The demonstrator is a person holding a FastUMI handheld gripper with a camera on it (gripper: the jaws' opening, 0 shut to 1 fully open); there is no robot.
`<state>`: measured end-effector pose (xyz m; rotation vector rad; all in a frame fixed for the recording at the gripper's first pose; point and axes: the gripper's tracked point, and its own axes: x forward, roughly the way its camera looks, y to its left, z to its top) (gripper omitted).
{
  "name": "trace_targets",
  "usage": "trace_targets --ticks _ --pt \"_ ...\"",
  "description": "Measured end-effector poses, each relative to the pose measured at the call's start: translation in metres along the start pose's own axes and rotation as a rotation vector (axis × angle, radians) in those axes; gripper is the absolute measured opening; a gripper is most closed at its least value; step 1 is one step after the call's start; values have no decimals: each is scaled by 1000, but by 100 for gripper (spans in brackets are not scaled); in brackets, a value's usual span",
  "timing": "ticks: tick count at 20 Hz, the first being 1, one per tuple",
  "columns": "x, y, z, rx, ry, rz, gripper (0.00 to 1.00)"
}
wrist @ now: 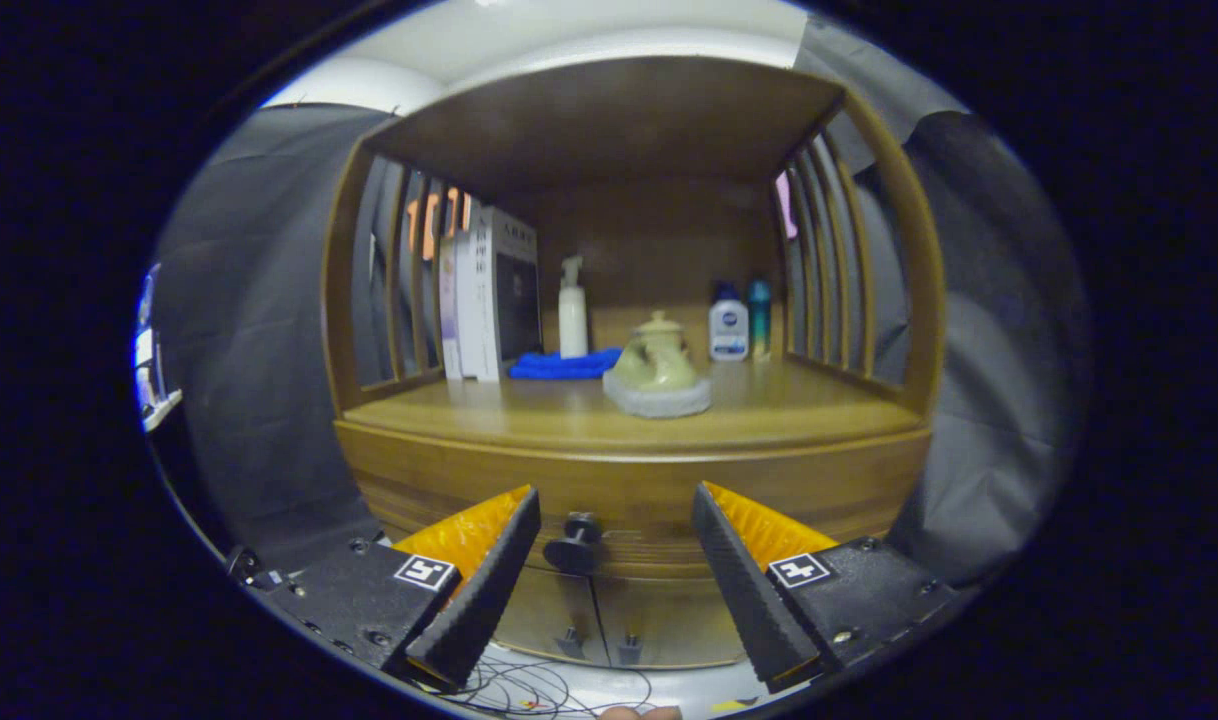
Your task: Pull open the drawer, take out the items inside it, and place them on the countertop above the cabinet.
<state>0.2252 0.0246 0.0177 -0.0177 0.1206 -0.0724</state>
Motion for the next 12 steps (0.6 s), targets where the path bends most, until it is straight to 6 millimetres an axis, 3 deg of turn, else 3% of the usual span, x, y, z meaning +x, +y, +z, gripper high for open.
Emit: trace_targets --ticks 3,7,9,12 --pt "-75 -35 6 -36 -72 1 99" --pt "-170 -65 -22 -83 -138 2 99" --pt "-195 -67 -26 -73 -158 22 99" --pt "-201 -65 -13 -86 -214 49 99"
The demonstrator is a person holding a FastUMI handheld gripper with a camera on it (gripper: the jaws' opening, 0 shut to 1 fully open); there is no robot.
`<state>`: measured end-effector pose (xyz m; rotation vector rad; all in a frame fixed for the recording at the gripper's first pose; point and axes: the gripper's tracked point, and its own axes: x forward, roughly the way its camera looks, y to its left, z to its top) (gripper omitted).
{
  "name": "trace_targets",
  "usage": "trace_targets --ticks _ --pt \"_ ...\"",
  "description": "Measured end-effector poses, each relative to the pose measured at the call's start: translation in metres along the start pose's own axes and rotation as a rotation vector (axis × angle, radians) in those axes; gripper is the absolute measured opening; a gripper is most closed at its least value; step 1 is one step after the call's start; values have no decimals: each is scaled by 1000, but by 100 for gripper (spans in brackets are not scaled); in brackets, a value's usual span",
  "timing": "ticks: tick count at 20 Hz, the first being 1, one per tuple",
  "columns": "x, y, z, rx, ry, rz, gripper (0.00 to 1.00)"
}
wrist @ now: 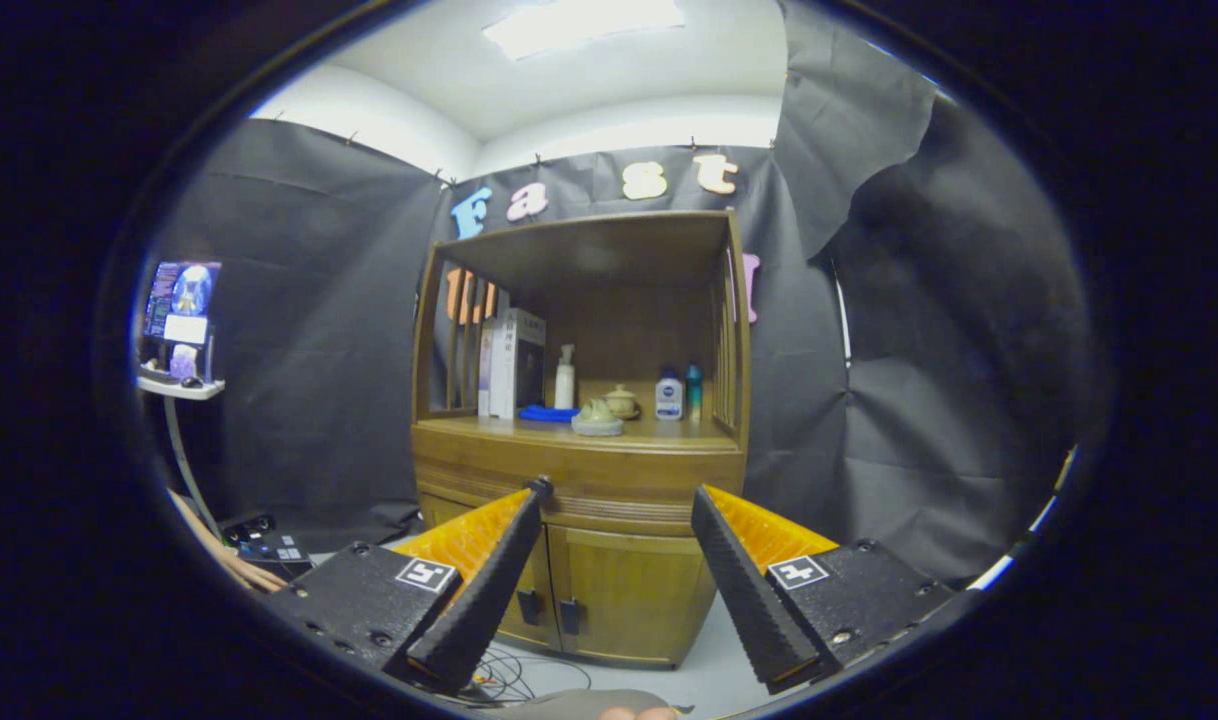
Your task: Pull open the drawer, take out the items inside it, and place them on the countertop above the cabinet.
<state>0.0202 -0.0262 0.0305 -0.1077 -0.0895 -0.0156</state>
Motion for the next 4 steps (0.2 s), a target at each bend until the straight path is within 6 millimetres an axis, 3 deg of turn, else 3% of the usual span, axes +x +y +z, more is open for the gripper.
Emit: trace_targets --ticks 4 --pt "9 10 -14 40 34 48 98"
